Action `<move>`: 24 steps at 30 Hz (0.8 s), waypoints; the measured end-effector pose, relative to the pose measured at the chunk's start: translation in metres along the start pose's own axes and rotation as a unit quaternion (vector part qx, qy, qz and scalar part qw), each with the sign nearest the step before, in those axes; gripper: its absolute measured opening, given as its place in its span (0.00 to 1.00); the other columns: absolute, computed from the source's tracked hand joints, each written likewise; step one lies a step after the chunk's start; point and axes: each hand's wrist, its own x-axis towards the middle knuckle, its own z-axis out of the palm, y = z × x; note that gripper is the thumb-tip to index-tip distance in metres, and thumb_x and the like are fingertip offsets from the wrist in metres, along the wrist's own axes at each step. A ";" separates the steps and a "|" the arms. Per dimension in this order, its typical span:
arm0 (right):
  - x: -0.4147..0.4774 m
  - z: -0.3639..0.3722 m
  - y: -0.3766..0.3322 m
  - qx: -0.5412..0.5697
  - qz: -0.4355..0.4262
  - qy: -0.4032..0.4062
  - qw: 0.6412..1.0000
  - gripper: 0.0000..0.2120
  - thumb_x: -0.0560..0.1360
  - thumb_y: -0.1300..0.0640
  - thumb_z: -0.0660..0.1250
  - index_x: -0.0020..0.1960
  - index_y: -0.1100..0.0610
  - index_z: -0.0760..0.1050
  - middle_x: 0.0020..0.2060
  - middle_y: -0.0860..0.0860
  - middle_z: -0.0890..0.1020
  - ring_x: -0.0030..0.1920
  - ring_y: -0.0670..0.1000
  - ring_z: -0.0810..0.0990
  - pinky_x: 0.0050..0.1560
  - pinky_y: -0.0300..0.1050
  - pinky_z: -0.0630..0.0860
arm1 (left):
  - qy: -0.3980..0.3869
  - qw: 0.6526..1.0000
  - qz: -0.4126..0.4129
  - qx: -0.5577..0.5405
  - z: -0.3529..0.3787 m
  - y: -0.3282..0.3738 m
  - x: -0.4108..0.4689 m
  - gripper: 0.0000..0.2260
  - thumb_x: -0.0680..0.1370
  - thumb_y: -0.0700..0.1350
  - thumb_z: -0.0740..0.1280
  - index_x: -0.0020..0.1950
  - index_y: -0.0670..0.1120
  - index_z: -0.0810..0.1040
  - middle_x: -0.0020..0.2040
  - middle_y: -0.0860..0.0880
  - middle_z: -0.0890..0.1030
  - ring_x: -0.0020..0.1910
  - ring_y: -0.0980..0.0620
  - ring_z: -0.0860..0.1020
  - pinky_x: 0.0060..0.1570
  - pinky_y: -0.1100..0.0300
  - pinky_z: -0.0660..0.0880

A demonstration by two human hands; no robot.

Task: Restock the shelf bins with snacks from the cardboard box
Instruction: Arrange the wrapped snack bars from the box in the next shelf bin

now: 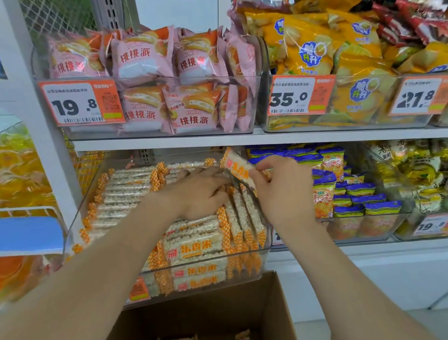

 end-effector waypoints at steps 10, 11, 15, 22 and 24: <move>0.023 0.037 -0.012 -0.156 -0.052 -0.081 0.983 0.03 0.81 0.60 0.67 0.48 0.58 0.74 0.46 0.59 0.81 0.51 0.62 0.80 0.40 0.49 0.65 | 0.015 1.000 -0.020 -0.014 0.001 0.005 -0.004 0.23 0.85 0.58 0.52 0.81 0.59 0.63 0.83 0.51 0.58 0.80 0.44 0.61 0.73 0.40 0.57; 0.029 0.040 -0.011 -0.164 -0.056 -0.081 0.981 0.02 0.81 0.60 0.67 0.50 0.58 0.75 0.47 0.58 0.80 0.51 0.61 0.80 0.40 0.49 0.65 | 0.011 1.000 -0.023 -0.011 0.001 0.005 -0.004 0.23 0.85 0.58 0.51 0.81 0.59 0.62 0.83 0.51 0.58 0.80 0.44 0.60 0.74 0.39 0.56; 0.045 0.050 -0.001 -0.164 -0.079 -0.080 0.980 0.06 0.80 0.59 0.69 0.56 0.57 0.82 0.48 0.57 0.82 0.50 0.60 0.80 0.40 0.48 0.68 | -0.006 0.999 -0.027 -0.025 0.001 0.005 -0.005 0.24 0.86 0.59 0.49 0.83 0.59 0.58 0.84 0.52 0.55 0.82 0.46 0.57 0.77 0.38 0.54; 0.040 0.051 0.003 -0.199 -0.117 -0.155 0.961 0.07 0.80 0.56 0.68 0.49 0.58 0.82 0.49 0.60 0.80 0.57 0.63 0.77 0.47 0.51 0.70 | -0.007 0.998 -0.040 -0.050 0.000 0.011 -0.008 0.27 0.86 0.58 0.50 0.85 0.56 0.54 0.86 0.51 0.49 0.84 0.47 0.49 0.79 0.39 0.48; 0.035 0.043 0.001 -0.195 -0.125 -0.179 0.956 0.11 0.81 0.55 0.64 0.51 0.59 0.82 0.54 0.61 0.79 0.60 0.65 0.73 0.58 0.55 0.70 | 0.002 0.997 -0.062 -0.054 -0.001 0.015 -0.016 0.29 0.86 0.59 0.49 0.86 0.53 0.50 0.86 0.50 0.46 0.85 0.45 0.45 0.80 0.39 0.44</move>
